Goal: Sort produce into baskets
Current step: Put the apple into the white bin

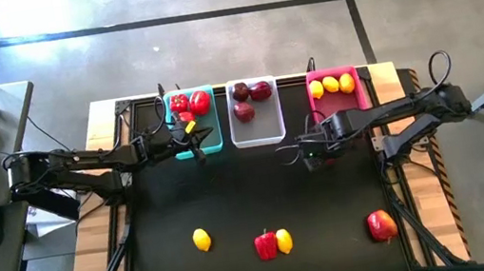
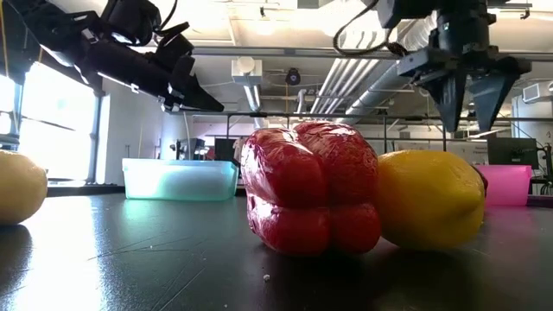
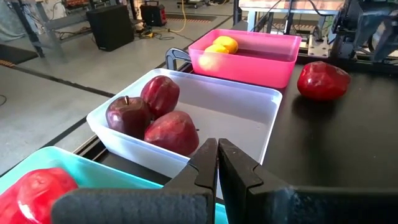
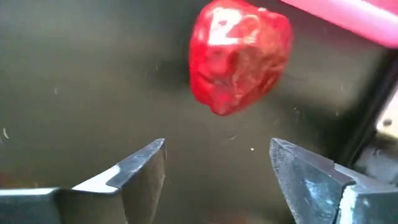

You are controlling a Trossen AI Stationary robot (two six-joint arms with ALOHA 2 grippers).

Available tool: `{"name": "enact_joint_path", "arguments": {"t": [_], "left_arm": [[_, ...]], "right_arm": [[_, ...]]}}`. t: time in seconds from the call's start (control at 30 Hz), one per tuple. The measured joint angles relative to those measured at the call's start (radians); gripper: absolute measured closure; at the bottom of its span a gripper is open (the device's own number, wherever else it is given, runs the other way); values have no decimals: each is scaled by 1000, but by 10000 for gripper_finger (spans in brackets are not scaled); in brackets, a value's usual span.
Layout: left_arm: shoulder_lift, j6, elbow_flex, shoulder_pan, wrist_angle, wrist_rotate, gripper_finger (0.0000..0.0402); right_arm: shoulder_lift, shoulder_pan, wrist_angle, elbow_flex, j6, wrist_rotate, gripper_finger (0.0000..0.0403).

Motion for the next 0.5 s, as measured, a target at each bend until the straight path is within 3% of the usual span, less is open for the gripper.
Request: {"name": "enact_joint_path", "arguments": {"t": [0.3, 0.5], "left_arm": [[0, 1, 0, 0, -1, 1, 401], [0, 1, 0, 0, -13, 7, 401]], "right_arm": [[4, -3, 58, -117, 231, 57, 123], [3, -22, 218, -212, 235, 81, 123]]}}
